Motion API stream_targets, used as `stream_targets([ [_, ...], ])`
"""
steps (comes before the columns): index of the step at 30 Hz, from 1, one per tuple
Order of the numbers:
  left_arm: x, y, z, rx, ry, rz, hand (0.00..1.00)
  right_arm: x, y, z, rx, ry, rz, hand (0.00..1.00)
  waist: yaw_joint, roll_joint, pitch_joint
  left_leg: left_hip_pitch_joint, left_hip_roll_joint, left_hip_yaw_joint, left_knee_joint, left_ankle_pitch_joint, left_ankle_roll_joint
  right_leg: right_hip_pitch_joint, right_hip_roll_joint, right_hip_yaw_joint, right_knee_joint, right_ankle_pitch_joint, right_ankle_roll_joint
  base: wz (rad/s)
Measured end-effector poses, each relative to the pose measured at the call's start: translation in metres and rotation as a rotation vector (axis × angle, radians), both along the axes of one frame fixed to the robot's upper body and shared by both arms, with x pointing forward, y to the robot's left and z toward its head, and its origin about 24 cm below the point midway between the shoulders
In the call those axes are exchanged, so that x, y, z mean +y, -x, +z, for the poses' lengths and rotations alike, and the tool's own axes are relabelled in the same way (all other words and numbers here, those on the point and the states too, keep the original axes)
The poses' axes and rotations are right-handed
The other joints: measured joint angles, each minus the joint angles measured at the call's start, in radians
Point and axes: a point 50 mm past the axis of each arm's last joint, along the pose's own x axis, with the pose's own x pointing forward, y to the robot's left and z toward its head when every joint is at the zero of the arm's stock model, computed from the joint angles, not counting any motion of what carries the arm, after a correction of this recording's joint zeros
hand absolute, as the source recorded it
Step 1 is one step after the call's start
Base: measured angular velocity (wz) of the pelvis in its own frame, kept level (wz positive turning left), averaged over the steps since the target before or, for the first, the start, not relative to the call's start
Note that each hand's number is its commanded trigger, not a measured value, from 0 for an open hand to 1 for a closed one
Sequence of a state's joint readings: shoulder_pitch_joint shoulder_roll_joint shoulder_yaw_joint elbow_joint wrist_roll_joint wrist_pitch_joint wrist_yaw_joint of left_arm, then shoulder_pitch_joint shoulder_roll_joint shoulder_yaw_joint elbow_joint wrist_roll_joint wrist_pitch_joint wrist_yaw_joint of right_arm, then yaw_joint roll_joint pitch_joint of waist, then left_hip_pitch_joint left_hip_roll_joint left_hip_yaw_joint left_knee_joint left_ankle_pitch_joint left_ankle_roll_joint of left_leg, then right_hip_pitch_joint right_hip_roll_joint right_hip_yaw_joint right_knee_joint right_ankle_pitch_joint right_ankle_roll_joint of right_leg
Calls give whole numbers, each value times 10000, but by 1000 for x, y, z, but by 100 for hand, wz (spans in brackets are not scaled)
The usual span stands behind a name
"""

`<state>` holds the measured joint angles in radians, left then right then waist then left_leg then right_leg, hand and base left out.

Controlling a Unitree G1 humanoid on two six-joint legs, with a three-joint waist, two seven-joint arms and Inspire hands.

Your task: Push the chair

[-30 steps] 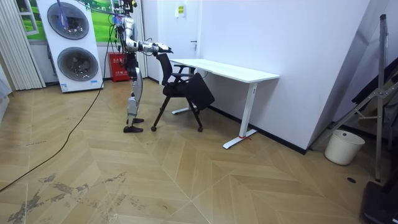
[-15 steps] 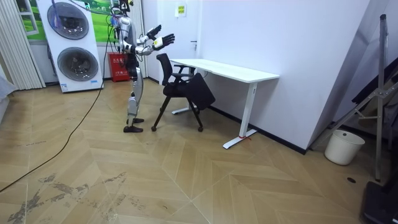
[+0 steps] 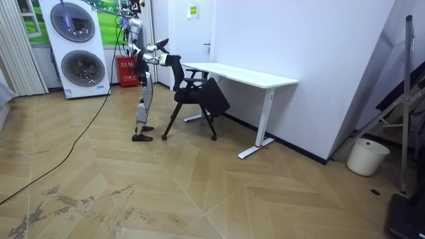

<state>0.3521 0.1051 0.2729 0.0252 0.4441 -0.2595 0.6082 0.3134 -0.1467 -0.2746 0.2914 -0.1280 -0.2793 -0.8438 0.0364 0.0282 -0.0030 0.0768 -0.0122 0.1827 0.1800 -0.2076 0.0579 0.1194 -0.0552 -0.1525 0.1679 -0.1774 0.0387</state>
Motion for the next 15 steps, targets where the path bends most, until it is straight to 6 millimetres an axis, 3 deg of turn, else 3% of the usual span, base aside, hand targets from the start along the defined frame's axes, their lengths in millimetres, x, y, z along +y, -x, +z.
stream_targets([
  [4,4,13,-31,1386,400,580,0,-5,19,-28,891,-1290,-1249,0,-19,-6,8,32,-3,34,-130,0,-1,26,20,69,-2,0,0,-4],
  [9,-1,46,-80,3812,1183,1022,0,-3,66,-77,3421,-3088,-2574,0,-105,-102,17,26,-4,-13,-177,-8,-2,7,24,-11,-15,0,0,4],
  [15,-12,93,-129,6995,1974,1279,0,16,114,-117,6619,-5058,-2344,0,-81,-204,26,40,-8,-28,-224,-26,-4,27,25,-29,-28,-1,1,-1],
])
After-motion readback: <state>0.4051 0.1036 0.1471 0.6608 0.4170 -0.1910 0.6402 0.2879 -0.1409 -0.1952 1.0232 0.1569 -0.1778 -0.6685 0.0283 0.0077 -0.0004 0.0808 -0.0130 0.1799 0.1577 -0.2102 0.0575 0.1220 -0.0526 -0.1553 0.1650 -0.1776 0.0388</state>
